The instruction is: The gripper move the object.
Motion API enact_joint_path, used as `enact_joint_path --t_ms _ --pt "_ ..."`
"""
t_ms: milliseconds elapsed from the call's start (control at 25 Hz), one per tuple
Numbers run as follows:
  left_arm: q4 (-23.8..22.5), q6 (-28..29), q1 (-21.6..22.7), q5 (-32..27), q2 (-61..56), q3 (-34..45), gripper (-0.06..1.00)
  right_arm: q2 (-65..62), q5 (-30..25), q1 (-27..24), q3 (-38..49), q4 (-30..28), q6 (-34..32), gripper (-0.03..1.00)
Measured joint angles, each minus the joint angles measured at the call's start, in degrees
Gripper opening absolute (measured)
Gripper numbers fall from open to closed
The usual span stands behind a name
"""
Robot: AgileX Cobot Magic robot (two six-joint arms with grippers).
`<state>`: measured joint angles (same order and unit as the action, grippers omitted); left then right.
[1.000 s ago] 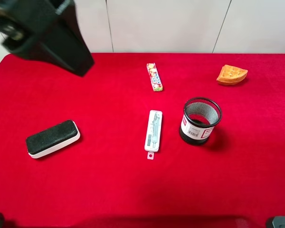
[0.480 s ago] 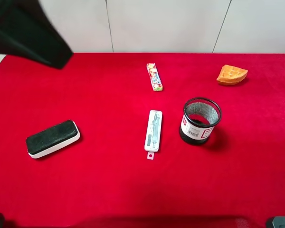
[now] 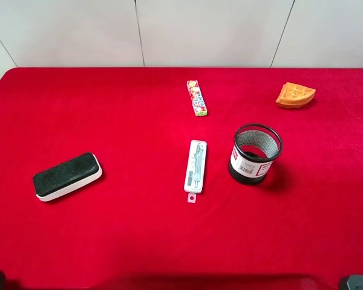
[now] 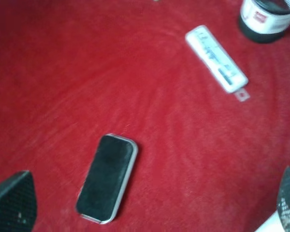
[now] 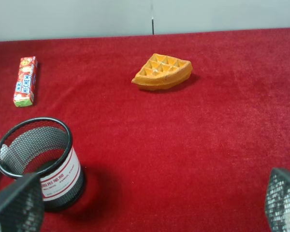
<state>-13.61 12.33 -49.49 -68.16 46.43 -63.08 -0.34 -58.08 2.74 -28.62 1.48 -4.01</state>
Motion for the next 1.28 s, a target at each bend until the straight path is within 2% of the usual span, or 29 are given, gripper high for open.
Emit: enact_joint_path --t_ms 520,560,760,880,1080,1280 --pt "6.26 0.00 27.03 0.00 -20.55 18.92 0.99 0.00 0.00 0.00 0.00 0.00 0.00 0.69" --pt "6.26 0.00 27.03 0.00 -20.55 18.92 0.99 0.00 0.00 0.00 0.00 0.00 0.00 0.69" --pt "6.74 0.00 34.90 0.24 -28.24 24.69 0.99 0.00 0.00 0.00 0.00 0.00 0.00 0.69" --pt "6.93 -1.88 40.12 2.75 -34.21 28.73 0.99 0.00 0.00 0.00 0.00 0.00 0.00 0.69" --pt "7.87 -6.98 44.40 5.55 -40.14 33.54 0.99 0.00 0.00 0.00 0.00 0.00 0.00 0.69" --pt "9.53 -9.30 45.58 6.95 -43.70 35.02 0.99 0.00 0.00 0.00 0.00 0.00 0.00 0.69"
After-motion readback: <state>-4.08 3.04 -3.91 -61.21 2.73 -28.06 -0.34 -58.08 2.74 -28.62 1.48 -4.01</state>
